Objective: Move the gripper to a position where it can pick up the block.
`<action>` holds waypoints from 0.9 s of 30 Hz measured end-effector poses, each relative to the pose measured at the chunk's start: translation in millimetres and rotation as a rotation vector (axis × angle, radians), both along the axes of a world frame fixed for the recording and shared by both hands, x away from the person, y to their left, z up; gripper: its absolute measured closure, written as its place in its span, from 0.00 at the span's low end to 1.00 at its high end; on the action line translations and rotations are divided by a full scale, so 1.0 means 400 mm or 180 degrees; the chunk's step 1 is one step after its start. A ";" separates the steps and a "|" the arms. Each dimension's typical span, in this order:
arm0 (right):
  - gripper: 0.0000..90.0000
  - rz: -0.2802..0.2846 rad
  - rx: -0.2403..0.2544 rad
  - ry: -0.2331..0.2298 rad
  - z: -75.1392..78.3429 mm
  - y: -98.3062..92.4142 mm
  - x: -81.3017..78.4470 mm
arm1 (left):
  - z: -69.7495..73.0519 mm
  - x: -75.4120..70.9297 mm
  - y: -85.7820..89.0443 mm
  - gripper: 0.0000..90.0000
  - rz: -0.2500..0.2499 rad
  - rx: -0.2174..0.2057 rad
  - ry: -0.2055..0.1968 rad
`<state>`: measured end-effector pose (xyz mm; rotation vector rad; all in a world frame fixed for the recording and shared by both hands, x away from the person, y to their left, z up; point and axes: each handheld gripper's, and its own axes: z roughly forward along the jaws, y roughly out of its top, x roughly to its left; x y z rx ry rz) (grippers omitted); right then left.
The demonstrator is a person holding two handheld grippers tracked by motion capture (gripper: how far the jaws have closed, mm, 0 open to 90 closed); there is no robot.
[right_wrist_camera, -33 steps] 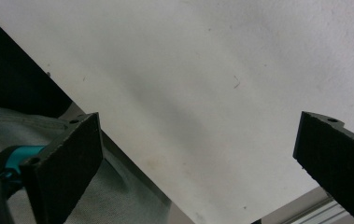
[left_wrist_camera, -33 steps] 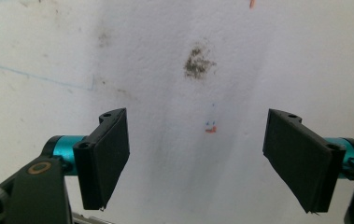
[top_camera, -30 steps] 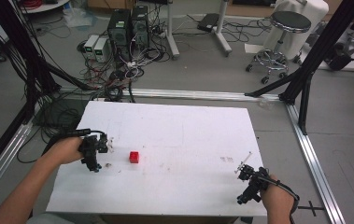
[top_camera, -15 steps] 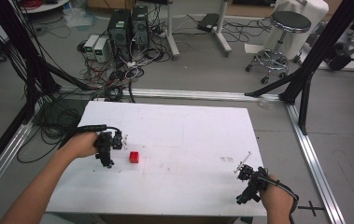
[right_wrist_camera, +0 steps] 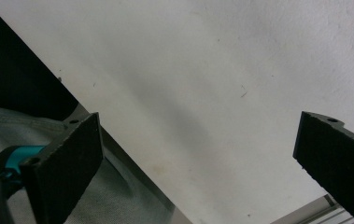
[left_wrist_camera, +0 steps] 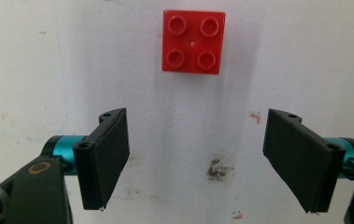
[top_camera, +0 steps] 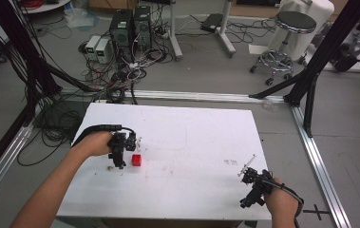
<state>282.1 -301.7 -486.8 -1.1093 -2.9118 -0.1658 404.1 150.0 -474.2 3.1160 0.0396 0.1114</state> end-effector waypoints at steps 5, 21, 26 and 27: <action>0.01 0.0000 0.0006 -0.0008 -0.002 -0.003 0.000 | -0.021 0.006 -0.021 0.26 -0.0074 0.0034 0.0042; 0.01 0.0035 0.0012 0.0019 -0.002 0.007 0.001 | -0.070 0.021 -0.079 0.26 -0.0219 0.0110 0.0145; 0.01 0.0021 0.0007 0.0025 -0.004 0.007 0.000 | -0.079 0.023 -0.087 0.26 -0.0233 0.0106 0.0165; 0.01 0.0021 0.0004 0.0029 -0.004 0.007 0.000 | -0.081 0.024 -0.088 0.26 -0.0232 0.0096 0.0168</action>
